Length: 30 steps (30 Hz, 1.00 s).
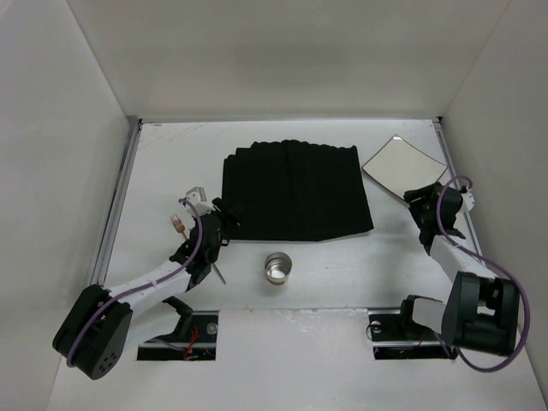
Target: Set the dinner table for one person
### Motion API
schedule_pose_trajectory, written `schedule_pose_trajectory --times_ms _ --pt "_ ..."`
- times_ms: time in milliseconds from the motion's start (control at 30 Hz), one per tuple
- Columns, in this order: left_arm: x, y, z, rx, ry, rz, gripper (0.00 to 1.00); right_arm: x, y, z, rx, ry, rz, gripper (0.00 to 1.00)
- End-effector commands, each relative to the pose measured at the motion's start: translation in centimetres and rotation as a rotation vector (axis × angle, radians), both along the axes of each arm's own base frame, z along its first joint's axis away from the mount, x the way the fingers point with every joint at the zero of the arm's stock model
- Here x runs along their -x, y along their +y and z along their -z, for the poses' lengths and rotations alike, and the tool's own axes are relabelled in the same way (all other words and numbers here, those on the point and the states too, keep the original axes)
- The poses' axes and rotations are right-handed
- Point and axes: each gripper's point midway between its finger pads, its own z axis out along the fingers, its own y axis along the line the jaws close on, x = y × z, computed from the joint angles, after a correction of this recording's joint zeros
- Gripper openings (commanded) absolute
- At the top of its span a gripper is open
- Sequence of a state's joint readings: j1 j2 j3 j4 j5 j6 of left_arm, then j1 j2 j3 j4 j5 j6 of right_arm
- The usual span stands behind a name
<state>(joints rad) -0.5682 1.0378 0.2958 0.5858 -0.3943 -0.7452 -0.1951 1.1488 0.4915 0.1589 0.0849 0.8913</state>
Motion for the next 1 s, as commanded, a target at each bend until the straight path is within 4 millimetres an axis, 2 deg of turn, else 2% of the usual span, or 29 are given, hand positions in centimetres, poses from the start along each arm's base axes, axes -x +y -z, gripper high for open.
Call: schedule_pose_trajectory --times_ms 0,133,233,300,567,733,900,967 --pt "-0.6 0.9 -1.4 0.025 -0.116 -0.039 0.46 -2.2 -1.8 -1.5 -0.023 -0.088 0.039 0.66" --pt "-0.1 2.8 -2.1 0.043 -0.138 -0.102 0.47 -2.9 -4.4 0.5 -0.064 -0.09 0.123 0.65" --pt "0.0 4.8 -2.3 0.044 -0.131 -0.18 0.49 -3.6 -4.9 2.0 -0.134 -0.093 0.164 0.62" --pt "0.0 5.1 -1.8 0.042 -0.113 -0.193 0.5 -3.9 -5.4 2.9 -0.17 -0.098 0.207 0.6" --pt "-0.7 4.6 -0.4 0.07 -0.065 -0.178 0.5 -5.1 -5.8 5.9 -0.273 -0.075 0.277 0.49" --pt "-0.8 4.7 -0.3 0.075 -0.063 -0.183 0.51 -5.1 -6.4 5.7 -0.261 -0.107 0.319 0.45" --pt "-1.0 4.5 0.0 0.081 -0.055 -0.179 0.51 -6.0 -5.1 6.6 -0.306 -0.09 0.278 0.26" --pt "-1.0 4.4 0.1 0.081 -0.052 -0.173 0.51 -6.6 -4.5 7.3 -0.331 -0.076 0.276 0.24"
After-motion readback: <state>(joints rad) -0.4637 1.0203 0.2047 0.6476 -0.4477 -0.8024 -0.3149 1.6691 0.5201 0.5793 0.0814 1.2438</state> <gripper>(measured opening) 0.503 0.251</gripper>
